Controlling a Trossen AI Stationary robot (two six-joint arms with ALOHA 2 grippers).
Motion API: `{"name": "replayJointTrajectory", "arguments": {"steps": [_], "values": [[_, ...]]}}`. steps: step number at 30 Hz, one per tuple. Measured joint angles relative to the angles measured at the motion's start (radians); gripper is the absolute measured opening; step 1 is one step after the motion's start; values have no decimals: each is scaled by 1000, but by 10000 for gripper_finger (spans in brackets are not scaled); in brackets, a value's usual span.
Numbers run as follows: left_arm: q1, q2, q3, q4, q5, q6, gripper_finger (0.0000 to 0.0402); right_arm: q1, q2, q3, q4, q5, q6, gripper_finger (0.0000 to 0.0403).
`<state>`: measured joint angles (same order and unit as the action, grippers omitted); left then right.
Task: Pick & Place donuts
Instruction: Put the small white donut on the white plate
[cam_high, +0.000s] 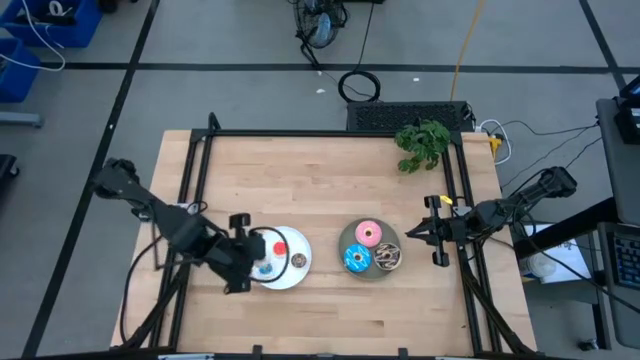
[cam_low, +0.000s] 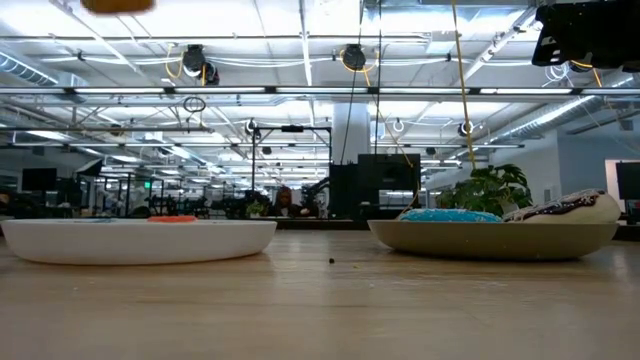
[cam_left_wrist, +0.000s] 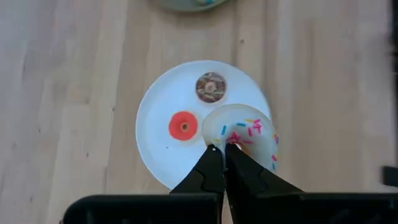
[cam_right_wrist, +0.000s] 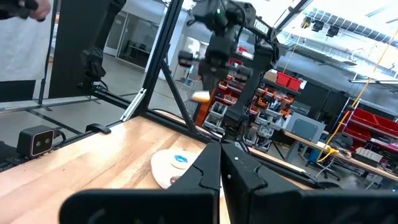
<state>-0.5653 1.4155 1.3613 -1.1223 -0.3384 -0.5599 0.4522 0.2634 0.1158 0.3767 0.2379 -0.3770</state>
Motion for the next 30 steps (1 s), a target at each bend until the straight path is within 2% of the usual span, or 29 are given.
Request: {"name": "replayJointTrajectory", "arguments": {"steps": [10,14,18,23,28,30], "values": [[113,117,-192,318,154,115,6,0,0,0,0,0,-6,0],[138,187,-209,368,176,139,14,0,1,0,-3,0,-7,0],[157,263,-211,418,217,163,6,0,3,0,-8,0,-10,0],[174,350,-211,410,246,171,15,0,5,0,-7,0,-11,0],[179,411,-211,413,270,187,6,0,5,0,-8,0,-21,0],[183,418,-211,424,270,183,17,0,5,0,-8,0,-21,0]]}}
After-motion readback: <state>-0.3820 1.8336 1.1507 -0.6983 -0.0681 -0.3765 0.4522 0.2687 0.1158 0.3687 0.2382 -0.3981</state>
